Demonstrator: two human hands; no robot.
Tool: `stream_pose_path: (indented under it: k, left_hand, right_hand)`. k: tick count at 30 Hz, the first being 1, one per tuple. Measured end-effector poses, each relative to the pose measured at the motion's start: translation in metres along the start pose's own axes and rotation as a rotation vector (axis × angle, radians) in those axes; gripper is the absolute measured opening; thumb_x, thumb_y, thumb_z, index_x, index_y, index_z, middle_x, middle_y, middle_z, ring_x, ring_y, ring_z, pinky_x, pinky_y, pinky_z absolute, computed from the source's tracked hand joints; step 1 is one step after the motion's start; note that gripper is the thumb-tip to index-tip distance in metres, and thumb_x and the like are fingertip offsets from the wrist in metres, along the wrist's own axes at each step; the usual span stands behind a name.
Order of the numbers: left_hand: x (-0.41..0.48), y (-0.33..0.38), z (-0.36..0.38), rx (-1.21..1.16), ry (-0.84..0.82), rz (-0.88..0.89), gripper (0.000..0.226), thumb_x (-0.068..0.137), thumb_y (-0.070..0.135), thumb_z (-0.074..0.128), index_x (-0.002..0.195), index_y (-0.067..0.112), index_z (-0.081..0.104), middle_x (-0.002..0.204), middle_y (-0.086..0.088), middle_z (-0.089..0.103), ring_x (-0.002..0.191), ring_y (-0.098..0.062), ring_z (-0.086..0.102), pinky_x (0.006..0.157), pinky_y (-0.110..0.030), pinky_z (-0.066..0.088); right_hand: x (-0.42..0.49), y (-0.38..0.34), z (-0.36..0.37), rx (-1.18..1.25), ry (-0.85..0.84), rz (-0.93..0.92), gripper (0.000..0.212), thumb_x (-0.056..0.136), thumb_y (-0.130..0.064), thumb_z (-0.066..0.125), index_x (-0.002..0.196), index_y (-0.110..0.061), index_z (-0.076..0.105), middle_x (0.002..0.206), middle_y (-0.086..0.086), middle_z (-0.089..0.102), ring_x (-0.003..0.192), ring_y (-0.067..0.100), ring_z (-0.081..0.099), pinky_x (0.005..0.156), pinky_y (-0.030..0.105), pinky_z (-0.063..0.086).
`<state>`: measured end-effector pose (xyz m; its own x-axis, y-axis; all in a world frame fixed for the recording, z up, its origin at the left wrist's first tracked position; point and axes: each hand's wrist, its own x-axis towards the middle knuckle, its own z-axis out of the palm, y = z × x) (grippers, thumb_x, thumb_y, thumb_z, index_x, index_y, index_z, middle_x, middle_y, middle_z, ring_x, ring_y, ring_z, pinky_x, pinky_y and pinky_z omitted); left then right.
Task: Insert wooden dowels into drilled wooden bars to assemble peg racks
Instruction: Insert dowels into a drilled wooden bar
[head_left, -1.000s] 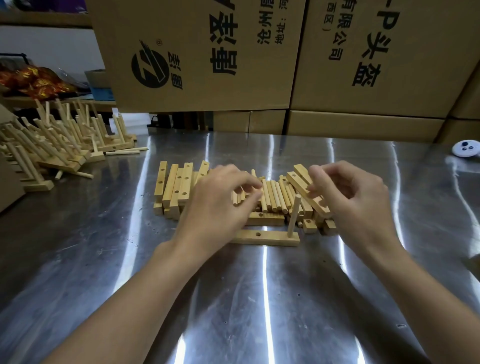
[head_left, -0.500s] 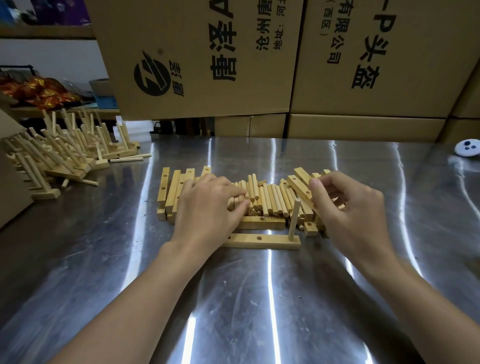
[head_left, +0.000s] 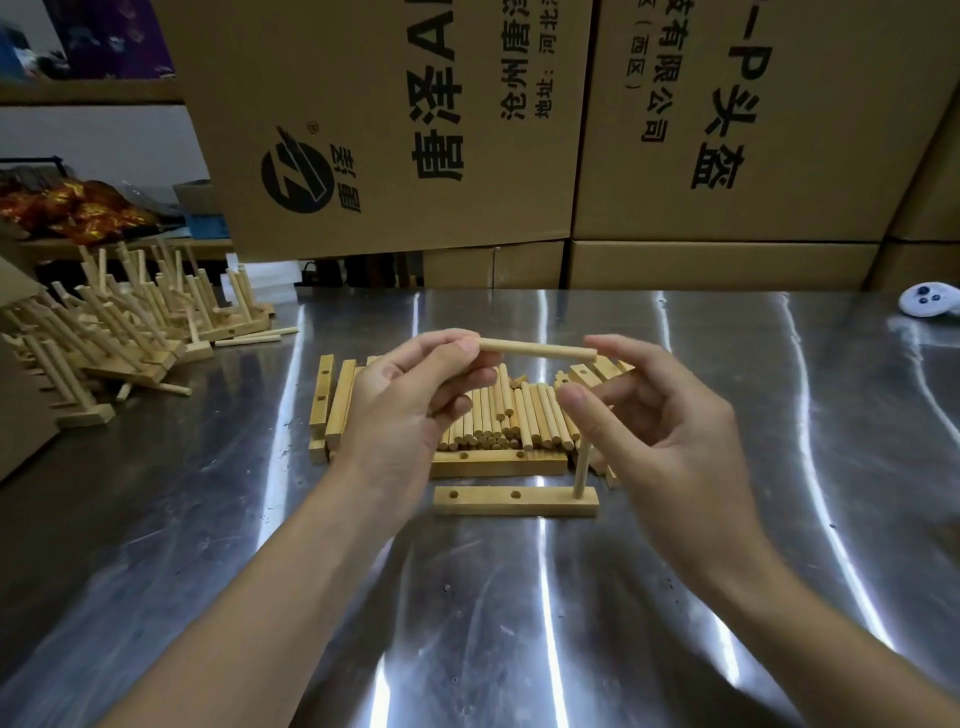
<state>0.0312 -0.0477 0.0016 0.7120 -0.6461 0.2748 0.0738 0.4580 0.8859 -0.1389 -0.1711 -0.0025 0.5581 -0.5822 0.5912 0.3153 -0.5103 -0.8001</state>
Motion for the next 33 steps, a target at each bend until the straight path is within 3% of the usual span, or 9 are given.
stream_pose_path:
  k: [3, 5, 9, 11, 14, 20, 27, 30, 33]
  left_hand:
    - [-0.004, -0.010, 0.005, 0.059, -0.121, -0.035, 0.018, 0.086, 0.033, 0.081, 0.102, 0.026, 0.083, 0.108, -0.011, 0.080, 0.093, -0.014, 0.076, 0.073, -0.022, 0.055]
    - [-0.006, -0.015, 0.009, 0.172, -0.158, -0.007, 0.018, 0.091, 0.032, 0.078, 0.108, 0.031, 0.080, 0.112, -0.005, 0.080, 0.100, -0.013, 0.074, 0.076, -0.023, 0.056]
    - [-0.012, -0.029, 0.021, 0.728, -0.350, 0.111, 0.043, 0.102, 0.027, 0.068, 0.143, 0.037, 0.062, 0.127, 0.019, 0.072, 0.109, 0.006, 0.065, 0.083, -0.012, 0.051]
    - [-0.015, -0.032, 0.027, 0.887, -0.416, 0.091, 0.046, 0.106, 0.029, 0.064, 0.151, 0.037, 0.057, 0.132, 0.026, 0.069, 0.115, 0.015, 0.060, 0.095, -0.013, 0.048]
    - [-0.015, -0.031, 0.029, 0.855, -0.420, 0.063, 0.036, 0.105, 0.024, 0.066, 0.140, 0.032, 0.069, 0.124, 0.023, 0.074, 0.120, 0.009, 0.063, 0.111, -0.029, 0.049]
    - [-0.014, -0.020, 0.032, 0.841, -0.337, 0.189, 0.018, 0.102, 0.022, 0.070, 0.113, 0.029, 0.082, 0.106, 0.021, 0.078, 0.107, 0.004, 0.070, 0.093, -0.015, 0.051]
    - [-0.006, 0.031, 0.009, 0.869, -0.157, 0.387, 0.011, 0.094, 0.031, 0.077, 0.104, 0.028, 0.078, 0.097, 0.017, 0.078, 0.097, -0.003, 0.073, 0.084, -0.032, 0.061]
    - [-0.008, 0.043, -0.005, 0.864, -0.255, 0.298, 0.014, 0.086, 0.032, 0.084, 0.096, 0.023, 0.080, 0.089, 0.009, 0.080, 0.088, -0.010, 0.077, 0.077, -0.026, 0.063]
    - [-0.007, 0.045, -0.016, 0.886, -0.352, 0.148, 0.018, 0.077, 0.034, 0.090, 0.087, 0.021, 0.082, 0.084, 0.002, 0.081, 0.080, -0.016, 0.079, 0.077, -0.031, 0.064]
  right_hand:
    - [0.004, 0.001, -0.002, 0.172, -0.030, 0.035, 0.019, 0.097, -0.026, 0.074, 0.114, -0.019, 0.077, 0.086, 0.006, 0.075, 0.062, 0.015, 0.066, 0.054, 0.027, 0.054]
    - [0.010, 0.002, -0.006, 0.250, 0.033, 0.068, 0.014, 0.099, -0.022, 0.071, 0.105, -0.013, 0.078, 0.082, 0.007, 0.074, 0.060, 0.014, 0.063, 0.051, 0.024, 0.051]
    - [0.024, 0.001, -0.024, 0.378, 0.221, 0.147, 0.017, 0.102, -0.027, 0.069, 0.094, -0.015, 0.078, 0.078, 0.003, 0.067, 0.058, 0.010, 0.055, 0.052, 0.021, 0.046]
    - [0.030, 0.001, -0.031, 0.417, 0.281, 0.180, 0.019, 0.104, -0.026, 0.067, 0.091, -0.018, 0.079, 0.076, 0.002, 0.064, 0.058, 0.008, 0.053, 0.052, 0.019, 0.045]
    - [0.035, 0.002, -0.035, 0.423, 0.337, 0.214, 0.020, 0.104, -0.024, 0.067, 0.089, -0.018, 0.079, 0.076, 0.001, 0.061, 0.057, 0.008, 0.050, 0.050, 0.019, 0.042]
    - [0.036, 0.005, -0.036, 0.412, 0.317, 0.231, 0.017, 0.104, -0.025, 0.068, 0.092, -0.017, 0.078, 0.074, -0.001, 0.062, 0.059, 0.008, 0.050, 0.049, 0.019, 0.040]
    - [0.037, 0.008, -0.038, 0.405, 0.288, 0.251, 0.017, 0.103, -0.026, 0.069, 0.091, -0.019, 0.080, 0.075, -0.001, 0.062, 0.061, 0.008, 0.051, 0.050, 0.019, 0.041]
    - [0.037, 0.009, -0.039, 0.387, 0.263, 0.255, 0.017, 0.103, -0.026, 0.069, 0.093, -0.017, 0.079, 0.075, 0.000, 0.061, 0.062, 0.008, 0.051, 0.050, 0.019, 0.041]
    - [0.036, 0.013, -0.039, 0.357, 0.222, 0.253, 0.015, 0.102, -0.026, 0.070, 0.094, -0.018, 0.080, 0.075, 0.000, 0.062, 0.063, 0.009, 0.052, 0.052, 0.020, 0.042]
